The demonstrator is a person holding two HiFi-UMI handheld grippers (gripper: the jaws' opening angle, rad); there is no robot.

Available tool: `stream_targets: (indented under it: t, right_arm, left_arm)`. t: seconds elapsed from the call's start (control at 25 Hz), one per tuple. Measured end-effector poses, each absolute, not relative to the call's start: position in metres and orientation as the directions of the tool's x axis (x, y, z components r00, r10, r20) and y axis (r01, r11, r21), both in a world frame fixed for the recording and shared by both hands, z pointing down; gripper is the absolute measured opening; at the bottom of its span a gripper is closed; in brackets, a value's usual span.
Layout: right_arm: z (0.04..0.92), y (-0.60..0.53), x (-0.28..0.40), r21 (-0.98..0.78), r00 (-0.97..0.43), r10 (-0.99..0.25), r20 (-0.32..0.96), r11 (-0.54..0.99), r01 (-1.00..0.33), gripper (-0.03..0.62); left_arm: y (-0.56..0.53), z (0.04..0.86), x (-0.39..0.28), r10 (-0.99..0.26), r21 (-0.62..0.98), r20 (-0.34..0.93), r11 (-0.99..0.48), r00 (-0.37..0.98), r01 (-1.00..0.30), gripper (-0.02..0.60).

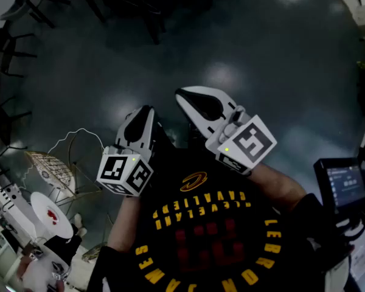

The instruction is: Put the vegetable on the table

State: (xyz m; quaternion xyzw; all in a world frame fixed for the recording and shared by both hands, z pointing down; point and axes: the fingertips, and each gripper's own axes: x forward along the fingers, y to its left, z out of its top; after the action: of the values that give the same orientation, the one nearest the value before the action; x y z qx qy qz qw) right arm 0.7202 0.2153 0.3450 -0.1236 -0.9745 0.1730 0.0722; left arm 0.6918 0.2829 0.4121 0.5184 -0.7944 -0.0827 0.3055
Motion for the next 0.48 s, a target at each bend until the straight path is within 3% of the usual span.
stream_targets:
  t: [0.48]
  right_arm:
    - [0.35,0.227,0.712,-0.324,-0.949,0.293,0.12,0.915,0.241,0.005]
  left_arm:
    - [0.29,0.419,0.69,-0.868,0.458,0.386,0.473,-0.311,-0.752,0.055]
